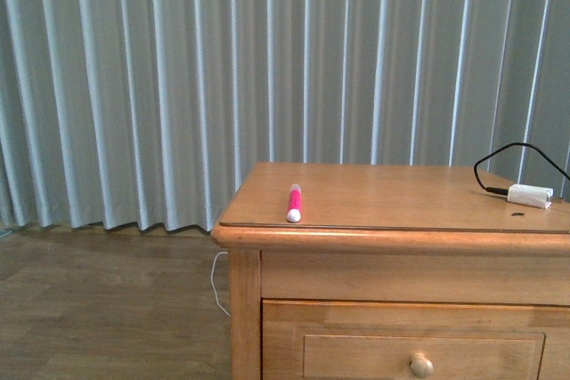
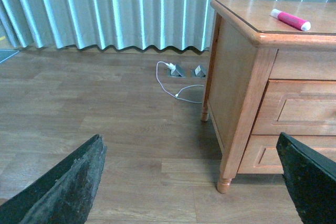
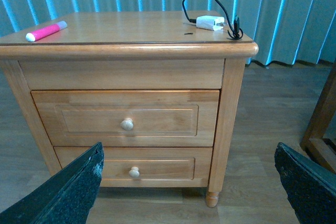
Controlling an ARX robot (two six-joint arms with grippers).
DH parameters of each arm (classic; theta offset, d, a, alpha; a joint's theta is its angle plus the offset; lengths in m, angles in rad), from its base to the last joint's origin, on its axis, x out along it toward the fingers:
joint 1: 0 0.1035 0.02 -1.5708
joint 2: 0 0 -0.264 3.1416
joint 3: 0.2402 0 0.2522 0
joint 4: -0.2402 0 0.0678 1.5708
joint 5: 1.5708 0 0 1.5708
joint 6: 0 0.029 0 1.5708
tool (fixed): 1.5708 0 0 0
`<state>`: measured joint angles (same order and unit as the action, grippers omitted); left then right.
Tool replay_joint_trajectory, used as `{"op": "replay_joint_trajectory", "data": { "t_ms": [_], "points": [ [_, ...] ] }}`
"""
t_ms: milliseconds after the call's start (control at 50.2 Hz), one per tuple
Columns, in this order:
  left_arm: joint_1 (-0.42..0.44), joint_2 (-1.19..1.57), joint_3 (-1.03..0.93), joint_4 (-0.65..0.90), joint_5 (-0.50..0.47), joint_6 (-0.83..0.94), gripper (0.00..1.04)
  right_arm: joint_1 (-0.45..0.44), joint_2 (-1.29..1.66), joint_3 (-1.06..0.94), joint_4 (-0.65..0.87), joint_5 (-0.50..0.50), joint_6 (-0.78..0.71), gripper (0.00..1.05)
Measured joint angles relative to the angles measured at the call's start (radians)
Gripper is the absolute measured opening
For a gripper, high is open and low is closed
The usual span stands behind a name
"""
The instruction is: Place pink marker in drawer with both arms
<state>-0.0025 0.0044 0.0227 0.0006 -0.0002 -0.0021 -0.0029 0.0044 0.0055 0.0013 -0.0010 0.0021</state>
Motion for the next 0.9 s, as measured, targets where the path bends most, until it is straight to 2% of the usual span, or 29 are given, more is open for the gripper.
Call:
{"op": "replay_joint_trajectory", "data": {
  "t_ms": [897],
  "points": [
    [0.0, 0.0, 0.0, 0.0, 0.0, 0.0, 0.98, 0.0, 0.0, 0.0, 0.0, 0.0, 0.0, 0.96]
  ]
}}
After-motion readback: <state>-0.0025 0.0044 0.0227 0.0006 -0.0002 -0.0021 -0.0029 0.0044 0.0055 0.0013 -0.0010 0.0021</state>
